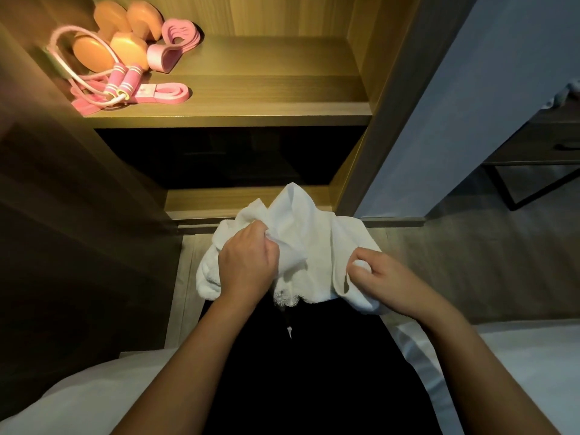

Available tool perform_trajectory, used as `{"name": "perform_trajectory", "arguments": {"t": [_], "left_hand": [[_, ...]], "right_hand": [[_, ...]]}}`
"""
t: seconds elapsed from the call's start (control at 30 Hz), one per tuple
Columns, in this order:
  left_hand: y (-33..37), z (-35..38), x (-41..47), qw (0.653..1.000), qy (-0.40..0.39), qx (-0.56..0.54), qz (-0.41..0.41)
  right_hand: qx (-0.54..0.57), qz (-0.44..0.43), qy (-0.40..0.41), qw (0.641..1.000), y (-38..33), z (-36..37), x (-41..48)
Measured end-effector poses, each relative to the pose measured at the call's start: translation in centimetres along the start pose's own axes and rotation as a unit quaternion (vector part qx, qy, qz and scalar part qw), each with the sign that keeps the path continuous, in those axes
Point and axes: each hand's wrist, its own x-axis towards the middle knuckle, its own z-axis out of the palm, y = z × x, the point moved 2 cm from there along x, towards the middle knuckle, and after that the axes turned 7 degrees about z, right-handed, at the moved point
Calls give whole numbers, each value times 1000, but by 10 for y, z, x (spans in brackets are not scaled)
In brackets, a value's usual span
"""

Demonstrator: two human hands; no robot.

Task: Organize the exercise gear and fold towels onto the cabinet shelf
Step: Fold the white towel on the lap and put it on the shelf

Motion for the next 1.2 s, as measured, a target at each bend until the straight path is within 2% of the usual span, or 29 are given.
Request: {"name": "perform_trajectory", "arguments": {"t": [0.13,0.33,0.47,0.63,0.77,0.87,1.0,1.1,1.2], "left_hand": [[-4,1,-5,1000,4,-29,2],[-6,3,-5,999,5,-31,9],[-7,4,-5,1000,0,-23,7],[-8,5,-6,999,8,-24,26],[-8,4,-7,998,14,-33,61],[-10,7,-8,996,-17,-12,83],[-16,10,-9,993,-63,-16,102],[-21,7,-6,993,-87,-63,47],[-24,-11,10,994,-52,-97,-11]], "right_hand": [[28,12,-97,995,2,-7,-7],[120,-14,-111,986,1,-12,-10],[131,1,-121,984,0,-10,-14],[54,-8,-81,995,4,-9,-20],[20,2,-87,996,7,-8,-18],[17,7,-66,998,11,-9,-10],[22,2,-77,997,11,-10,-5],[14,1,-38,999,7,-17,-2],[22,-3,32,999,-2,-35,7]]}}
